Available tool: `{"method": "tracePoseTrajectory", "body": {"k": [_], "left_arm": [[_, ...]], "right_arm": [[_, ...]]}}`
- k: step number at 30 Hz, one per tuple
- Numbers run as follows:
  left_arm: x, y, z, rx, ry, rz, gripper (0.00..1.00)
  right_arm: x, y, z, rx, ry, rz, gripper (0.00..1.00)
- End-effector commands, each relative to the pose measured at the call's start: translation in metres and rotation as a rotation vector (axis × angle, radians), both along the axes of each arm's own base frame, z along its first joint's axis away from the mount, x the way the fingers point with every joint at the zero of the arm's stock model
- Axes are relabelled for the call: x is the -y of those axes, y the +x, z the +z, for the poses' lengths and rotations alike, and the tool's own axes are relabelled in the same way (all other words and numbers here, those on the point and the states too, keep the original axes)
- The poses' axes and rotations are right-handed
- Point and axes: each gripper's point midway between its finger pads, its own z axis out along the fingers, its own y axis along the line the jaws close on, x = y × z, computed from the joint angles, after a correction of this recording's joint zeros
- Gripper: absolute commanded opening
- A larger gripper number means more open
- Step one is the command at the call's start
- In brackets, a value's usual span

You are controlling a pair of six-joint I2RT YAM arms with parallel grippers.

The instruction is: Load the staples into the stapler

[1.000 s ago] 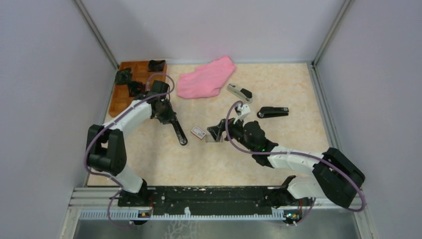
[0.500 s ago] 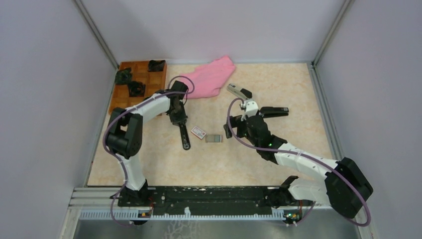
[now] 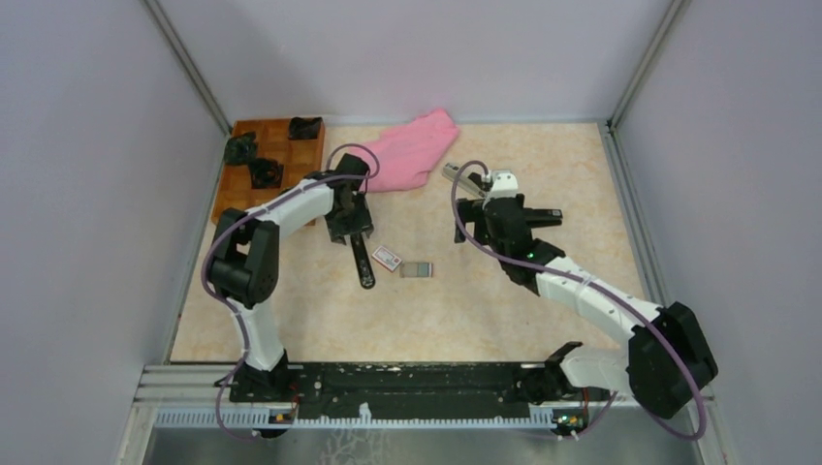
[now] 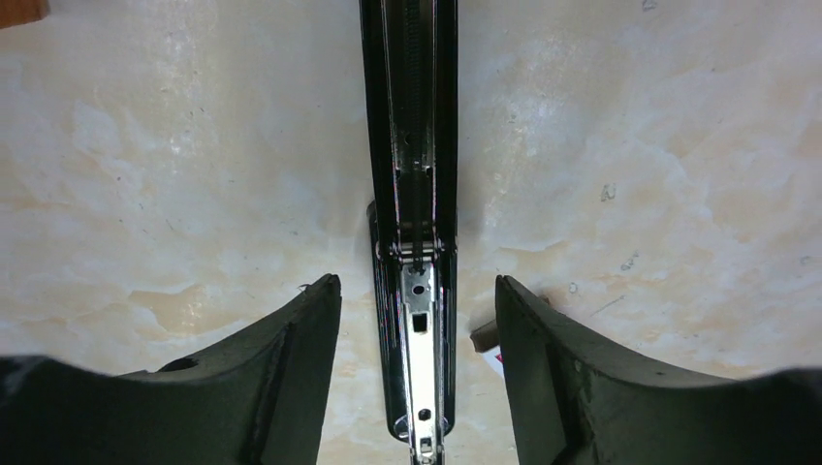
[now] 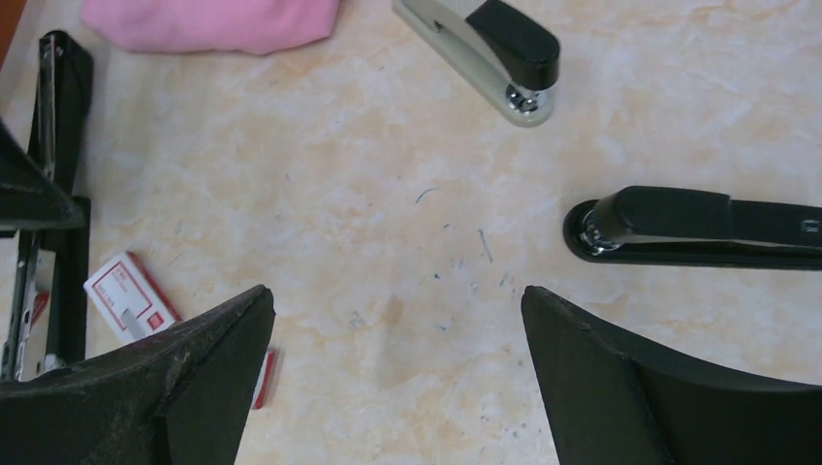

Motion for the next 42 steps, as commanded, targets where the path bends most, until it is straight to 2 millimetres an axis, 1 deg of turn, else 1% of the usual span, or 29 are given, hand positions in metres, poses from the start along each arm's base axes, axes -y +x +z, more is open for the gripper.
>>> {"method": "tracePoseTrajectory", "body": {"k": [1,5,8,10,13,17,19,20,22,24,28,29,31,34,38,42], "left_arm": [[0.004,0.002,0.036,0.076,-0.046,0.015,0.69],[0.001,-0.001,0.065,0.139,-0.083,0.01,0.83],[-0.005,-0.003,0.092,0.204,-0.121,0.003,0.91],[-0.01,-0.007,0.105,0.241,-0.147,-0.01,0.92],[-0.016,-0.014,0.118,0.29,-0.201,-0.07,0.93],[-0.032,-0.027,0.133,0.356,-0.215,-0.124,0.93],[-0.038,-0.033,0.14,0.416,-0.214,-0.161,0.94],[-0.04,-0.036,0.141,0.443,-0.216,-0.183,0.94],[-0.042,-0.04,0.144,0.503,-0.221,-0.201,0.95],[-0.045,-0.043,0.145,0.543,-0.219,-0.207,0.95],[-0.051,-0.044,0.153,0.572,-0.241,-0.224,0.97],[-0.05,-0.046,0.155,0.578,-0.255,-0.243,0.97],[-0.052,-0.046,0.159,0.601,-0.267,-0.255,0.98],[-0.049,-0.049,0.161,0.625,-0.292,-0.287,0.98],[-0.045,-0.052,0.156,0.615,-0.314,-0.306,0.98],[-0.041,-0.051,0.156,0.607,-0.346,-0.327,0.98]], "right_arm": [[0.015,0.025,0.021,0.023,0.033,-0.067,0.99],[0.028,0.048,0.024,0.018,0.036,-0.087,0.99],[0.039,0.066,0.022,0.007,0.027,-0.109,0.99],[0.045,0.079,0.024,0.011,0.035,-0.114,0.99],[0.047,0.095,0.025,0.026,0.03,-0.063,0.99],[0.043,0.117,0.015,-0.003,-0.039,0.029,0.99],[0.039,0.128,0.006,-0.036,-0.064,0.079,0.99],[0.037,0.136,0.008,-0.039,-0.077,0.1,0.98],[0.036,0.15,-0.009,-0.089,-0.119,0.132,0.95],[0.034,0.161,-0.019,-0.12,-0.159,0.161,0.95],[0.029,0.178,-0.042,-0.173,-0.223,0.236,0.92],[0.028,0.182,-0.043,-0.173,-0.233,0.247,0.91],[0.027,0.189,-0.055,-0.197,-0.261,0.265,0.89],[0.028,0.196,-0.067,-0.225,-0.298,0.282,0.85],[0.023,0.203,-0.074,-0.237,-0.299,0.305,0.76],[0.019,0.202,-0.082,-0.254,-0.285,0.323,0.65]]}}
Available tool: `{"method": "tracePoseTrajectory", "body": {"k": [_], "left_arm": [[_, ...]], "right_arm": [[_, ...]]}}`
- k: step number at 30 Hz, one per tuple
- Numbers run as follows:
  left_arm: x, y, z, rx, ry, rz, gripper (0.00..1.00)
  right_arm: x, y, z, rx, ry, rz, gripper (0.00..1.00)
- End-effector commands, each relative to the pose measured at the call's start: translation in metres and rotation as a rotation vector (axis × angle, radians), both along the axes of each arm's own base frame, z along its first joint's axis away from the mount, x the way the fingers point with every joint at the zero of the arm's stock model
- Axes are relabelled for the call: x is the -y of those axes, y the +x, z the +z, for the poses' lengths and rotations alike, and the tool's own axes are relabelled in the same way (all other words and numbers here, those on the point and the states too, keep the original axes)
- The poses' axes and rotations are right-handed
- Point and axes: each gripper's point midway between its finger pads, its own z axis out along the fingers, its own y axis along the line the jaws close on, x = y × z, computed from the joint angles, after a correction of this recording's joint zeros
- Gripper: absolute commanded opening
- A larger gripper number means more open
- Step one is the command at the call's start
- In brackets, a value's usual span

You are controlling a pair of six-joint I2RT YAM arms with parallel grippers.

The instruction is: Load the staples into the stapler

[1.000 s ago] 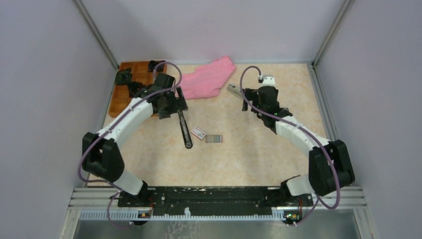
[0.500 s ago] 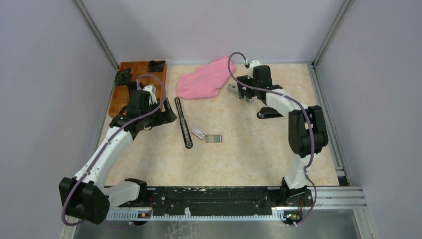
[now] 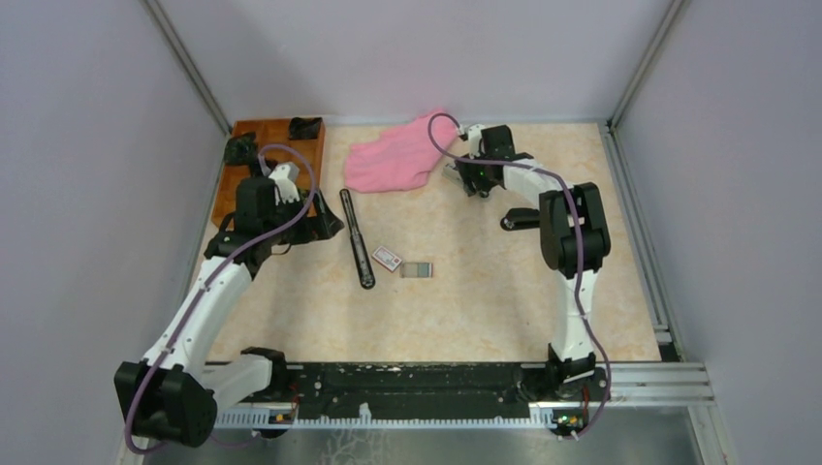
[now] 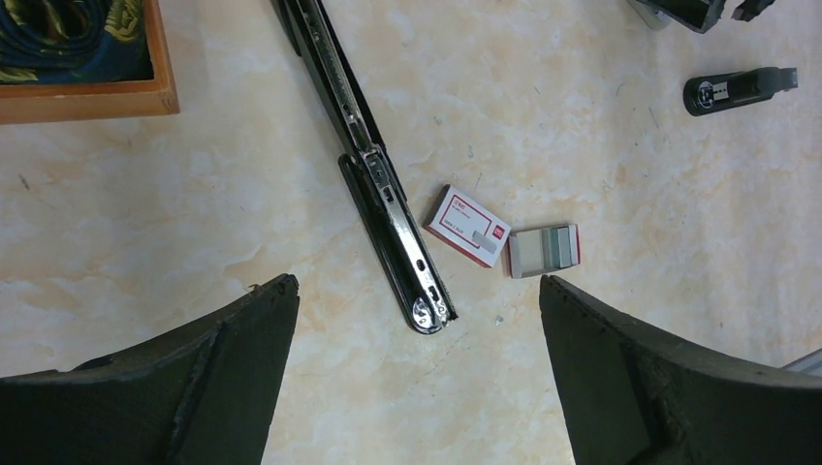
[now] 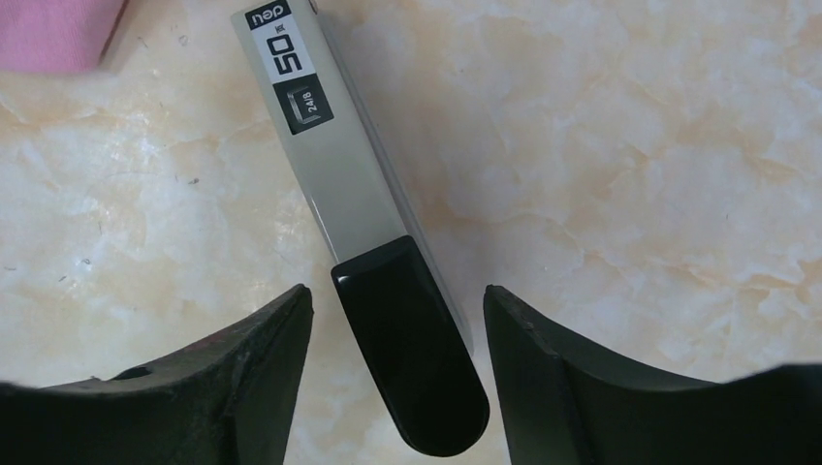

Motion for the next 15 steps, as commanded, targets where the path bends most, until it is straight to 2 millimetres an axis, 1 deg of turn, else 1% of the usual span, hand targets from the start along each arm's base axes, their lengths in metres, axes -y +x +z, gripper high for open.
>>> {"method": "tracePoseTrajectory", "body": {"k": [1,3,6,8,12,15], "left_arm": [[0.009,0.003,0.006,0.033,-0.037,-0.068,0.98],[0.012,0.003,0.006,0.026,-0.052,-0.081,0.99],[0.014,0.001,0.003,0.013,-0.061,-0.094,0.98],[0.015,0.0,0.0,-0.002,-0.069,-0.103,0.99],[0.021,-0.003,0.002,-0.01,-0.102,-0.12,0.99],[0.025,-0.004,0.007,-0.008,-0.134,-0.117,0.98]], "right_arm": [[-0.007,0.012,0.018,0.039,0.024,0.038,0.61],[-0.009,0.009,0.019,0.036,0.032,0.047,0.54],[-0.014,0.004,0.024,0.05,0.035,0.057,0.45],[-0.018,0.0,0.028,0.051,0.034,0.063,0.37],[-0.026,-0.012,0.04,0.069,0.051,0.043,0.2],[-0.033,-0.025,0.049,0.078,0.08,0.018,0.08]]}}
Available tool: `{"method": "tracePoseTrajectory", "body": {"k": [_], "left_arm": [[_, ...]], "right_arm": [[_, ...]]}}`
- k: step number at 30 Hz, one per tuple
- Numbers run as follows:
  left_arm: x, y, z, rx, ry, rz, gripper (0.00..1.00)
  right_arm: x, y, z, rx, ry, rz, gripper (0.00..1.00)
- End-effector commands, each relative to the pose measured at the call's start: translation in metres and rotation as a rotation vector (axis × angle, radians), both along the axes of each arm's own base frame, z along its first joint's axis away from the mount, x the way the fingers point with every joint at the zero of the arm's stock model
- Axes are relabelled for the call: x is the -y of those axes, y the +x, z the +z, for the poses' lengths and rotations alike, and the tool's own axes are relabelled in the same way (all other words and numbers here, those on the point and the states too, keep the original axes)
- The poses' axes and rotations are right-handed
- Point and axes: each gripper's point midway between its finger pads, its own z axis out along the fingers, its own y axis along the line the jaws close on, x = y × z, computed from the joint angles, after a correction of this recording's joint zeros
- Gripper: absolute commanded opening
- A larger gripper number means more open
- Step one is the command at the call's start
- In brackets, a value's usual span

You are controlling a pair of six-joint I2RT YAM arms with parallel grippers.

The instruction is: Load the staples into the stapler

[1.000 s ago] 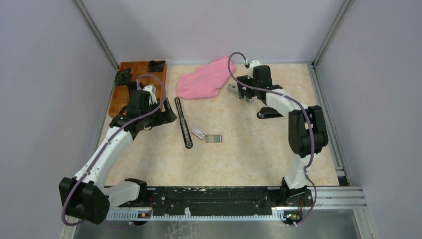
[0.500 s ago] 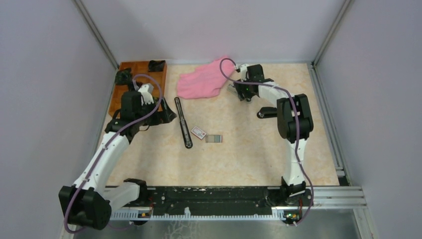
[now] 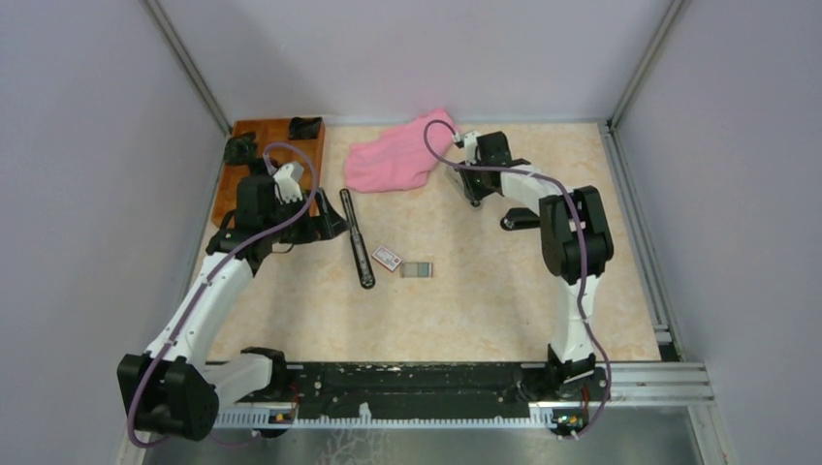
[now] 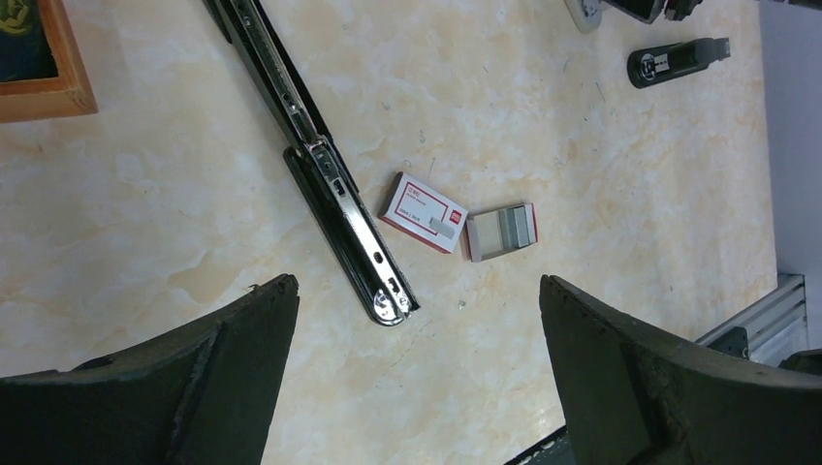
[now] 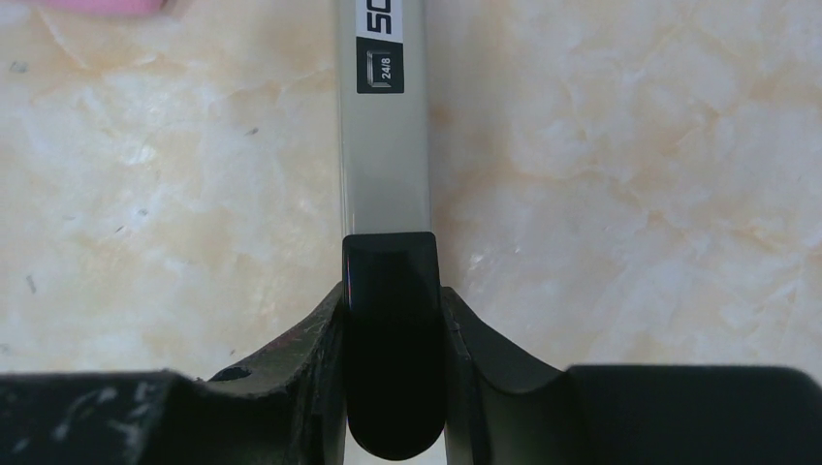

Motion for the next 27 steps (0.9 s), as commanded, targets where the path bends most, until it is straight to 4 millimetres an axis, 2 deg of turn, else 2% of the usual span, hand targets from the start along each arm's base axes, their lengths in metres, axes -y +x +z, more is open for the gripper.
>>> {"method": "tracePoseTrajectory", "body": {"k": [1,4,11,12,14,17,21,27], "left_arm": [[0.01,-0.001,0.009,0.019,-0.069,-0.029,0.98],[0.017,-0.003,0.01,0.016,-0.115,-0.035,0.98],[0.038,-0.01,0.009,-0.007,-0.196,-0.044,0.97],[0.042,-0.011,0.009,-0.006,-0.211,-0.046,0.97],[0.051,-0.013,0.009,-0.01,-0.239,-0.06,0.96],[0.065,-0.013,0.009,-0.012,-0.265,-0.071,0.96],[0.094,-0.018,0.007,-0.023,-0.286,-0.113,0.94],[0.129,-0.022,0.007,-0.038,-0.334,-0.155,0.91]], "right_arm": [[-0.02,-0.012,0.057,0.106,0.083,-0.035,0.05],[-0.027,-0.028,0.064,0.114,0.116,-0.076,0.0],[-0.053,-0.069,0.092,0.162,0.237,-0.125,0.0],[-0.054,-0.076,0.088,0.155,0.251,-0.142,0.0],[-0.056,-0.086,0.114,0.199,0.338,-0.173,0.0],[-0.062,-0.098,0.134,0.23,0.475,-0.207,0.0],[-0.071,-0.117,0.155,0.242,0.631,-0.228,0.0],[-0.088,-0.146,0.178,0.262,0.772,-0.234,0.0]]}}
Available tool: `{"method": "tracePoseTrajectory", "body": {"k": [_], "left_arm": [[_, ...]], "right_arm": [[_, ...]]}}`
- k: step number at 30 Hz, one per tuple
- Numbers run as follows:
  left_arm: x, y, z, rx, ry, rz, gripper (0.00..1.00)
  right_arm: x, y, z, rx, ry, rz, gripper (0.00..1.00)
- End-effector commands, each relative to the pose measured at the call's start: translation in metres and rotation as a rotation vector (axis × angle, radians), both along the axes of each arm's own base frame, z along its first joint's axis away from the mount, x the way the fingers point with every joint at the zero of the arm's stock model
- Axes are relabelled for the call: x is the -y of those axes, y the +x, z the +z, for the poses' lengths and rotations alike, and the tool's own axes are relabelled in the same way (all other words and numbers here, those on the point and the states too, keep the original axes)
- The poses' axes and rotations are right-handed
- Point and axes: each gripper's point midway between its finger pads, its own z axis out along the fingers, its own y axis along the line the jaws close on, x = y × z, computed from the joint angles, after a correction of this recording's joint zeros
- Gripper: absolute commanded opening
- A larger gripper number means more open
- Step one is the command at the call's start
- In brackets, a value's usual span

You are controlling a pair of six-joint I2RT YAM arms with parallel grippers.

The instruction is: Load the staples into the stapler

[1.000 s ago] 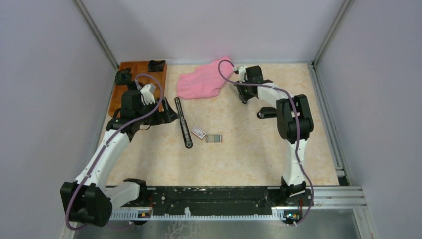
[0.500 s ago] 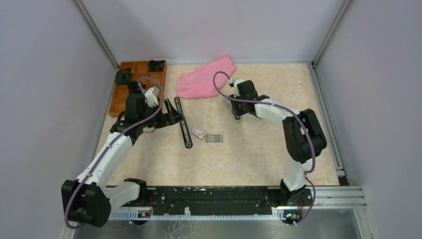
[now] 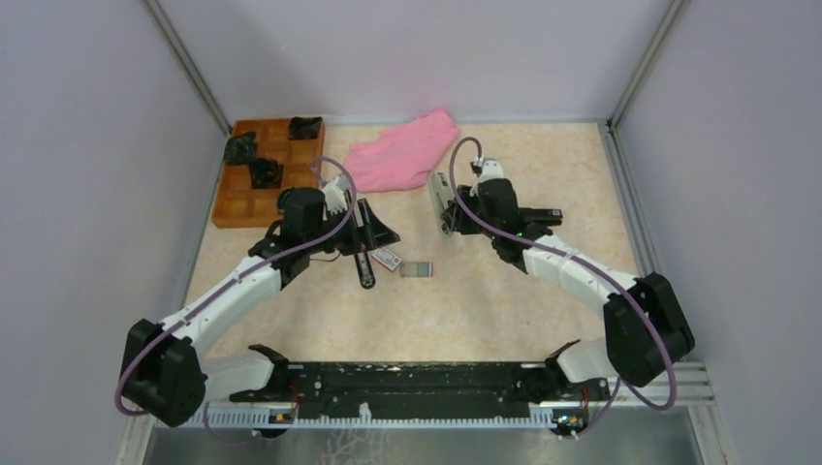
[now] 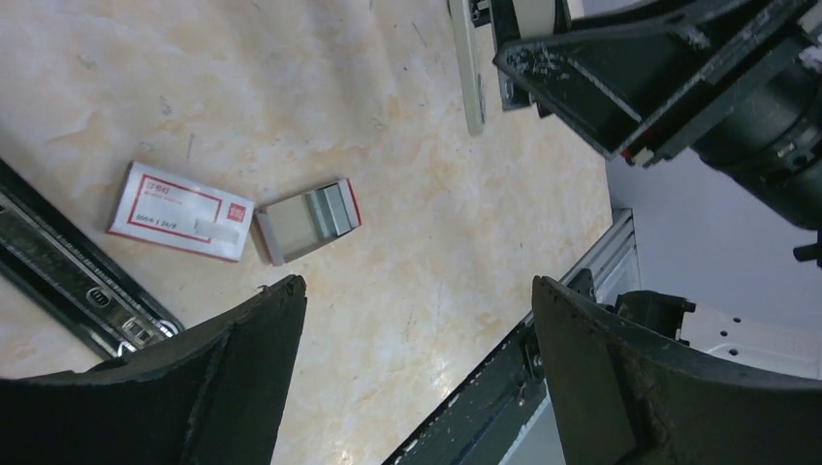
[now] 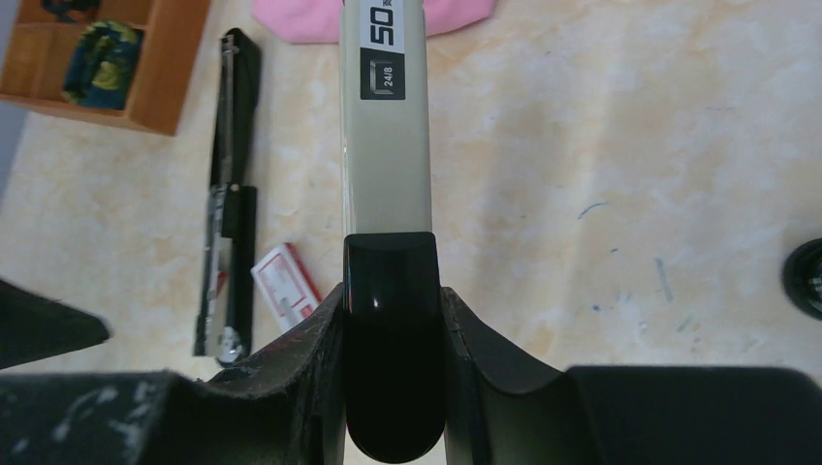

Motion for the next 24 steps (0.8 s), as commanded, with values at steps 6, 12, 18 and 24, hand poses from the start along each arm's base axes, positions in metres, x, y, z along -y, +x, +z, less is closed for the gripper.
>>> {"method": "tracePoseTrajectory", "body": {"k": [6,12,18,24], "left_arm": [[0.043,0.013,0.01,0.047,-0.057,-0.003,0.85],[0.067,0.014,0.003,0.047,-0.056,-0.023,0.71],[0.075,0.016,-0.011,0.036,-0.022,-0.013,0.59],[0.072,0.021,-0.017,0.032,0.0,0.028,0.46]], "right_arm": [[-0.039,-0.02,0.087,0.197,0.314,-0.026,0.0],[-0.053,-0.034,0.088,0.187,0.356,-0.006,0.0],[-0.06,-0.043,0.09,0.184,0.356,0.011,0.0],[-0.068,-0.054,0.095,0.185,0.368,0.023,0.0]]}}
